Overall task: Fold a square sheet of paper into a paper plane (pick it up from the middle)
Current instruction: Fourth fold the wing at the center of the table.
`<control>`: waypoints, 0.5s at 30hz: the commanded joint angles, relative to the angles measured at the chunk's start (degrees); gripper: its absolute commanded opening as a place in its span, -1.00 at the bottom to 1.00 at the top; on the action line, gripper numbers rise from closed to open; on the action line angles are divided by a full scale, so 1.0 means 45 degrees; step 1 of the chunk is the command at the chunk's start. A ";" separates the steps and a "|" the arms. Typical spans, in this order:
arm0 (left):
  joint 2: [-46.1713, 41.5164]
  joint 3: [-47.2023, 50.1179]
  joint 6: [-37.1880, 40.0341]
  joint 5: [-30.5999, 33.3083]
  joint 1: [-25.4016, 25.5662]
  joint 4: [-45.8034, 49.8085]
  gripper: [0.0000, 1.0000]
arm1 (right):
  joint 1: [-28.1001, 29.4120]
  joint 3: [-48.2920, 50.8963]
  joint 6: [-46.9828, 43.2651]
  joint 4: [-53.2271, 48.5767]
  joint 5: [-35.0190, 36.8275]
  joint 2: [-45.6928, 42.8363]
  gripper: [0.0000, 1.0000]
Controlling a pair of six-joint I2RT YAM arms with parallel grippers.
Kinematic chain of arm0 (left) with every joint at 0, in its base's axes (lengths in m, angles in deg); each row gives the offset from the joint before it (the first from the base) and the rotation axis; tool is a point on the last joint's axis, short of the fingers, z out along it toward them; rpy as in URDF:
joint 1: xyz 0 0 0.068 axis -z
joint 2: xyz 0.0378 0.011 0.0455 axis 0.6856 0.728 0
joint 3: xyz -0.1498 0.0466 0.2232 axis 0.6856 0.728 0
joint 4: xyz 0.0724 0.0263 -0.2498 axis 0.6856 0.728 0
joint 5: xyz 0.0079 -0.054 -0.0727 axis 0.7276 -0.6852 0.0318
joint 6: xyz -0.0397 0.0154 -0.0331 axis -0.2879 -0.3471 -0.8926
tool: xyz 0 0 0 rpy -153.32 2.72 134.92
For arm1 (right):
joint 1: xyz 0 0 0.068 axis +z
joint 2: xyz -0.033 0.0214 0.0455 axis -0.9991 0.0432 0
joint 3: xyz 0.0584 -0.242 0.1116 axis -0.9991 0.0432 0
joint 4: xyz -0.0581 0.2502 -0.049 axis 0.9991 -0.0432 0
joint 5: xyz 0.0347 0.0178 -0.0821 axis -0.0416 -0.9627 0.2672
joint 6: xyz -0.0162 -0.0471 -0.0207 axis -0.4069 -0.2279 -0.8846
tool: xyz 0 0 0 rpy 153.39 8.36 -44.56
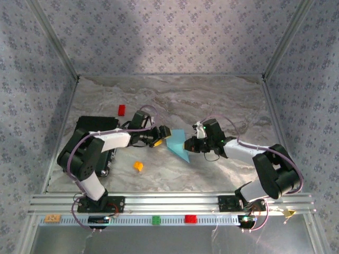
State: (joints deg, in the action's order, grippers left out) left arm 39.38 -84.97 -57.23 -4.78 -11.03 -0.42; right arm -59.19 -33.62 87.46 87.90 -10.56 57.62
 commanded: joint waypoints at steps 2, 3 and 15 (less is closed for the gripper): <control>0.0425 -0.0433 -0.0218 -0.0560 -0.0037 -0.0762 0.45 | -0.0130 0.0229 0.0256 0.0278 -0.0249 -0.0236 -0.88; 0.0532 -0.0448 -0.0272 -0.0636 -0.0033 -0.0902 0.44 | -0.0162 0.0253 0.0245 0.0297 -0.0226 -0.0244 -0.88; 0.1926 -0.0882 -0.1051 -0.1690 0.0008 -0.2460 0.02 | -0.0279 0.0497 0.0271 0.0301 -0.0062 -0.0309 -0.84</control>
State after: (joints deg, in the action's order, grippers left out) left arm 46.77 -87.52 -60.79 -10.01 -11.03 -7.92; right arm -59.95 -32.40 88.27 89.03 -10.56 57.34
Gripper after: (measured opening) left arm 0.520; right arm 0.078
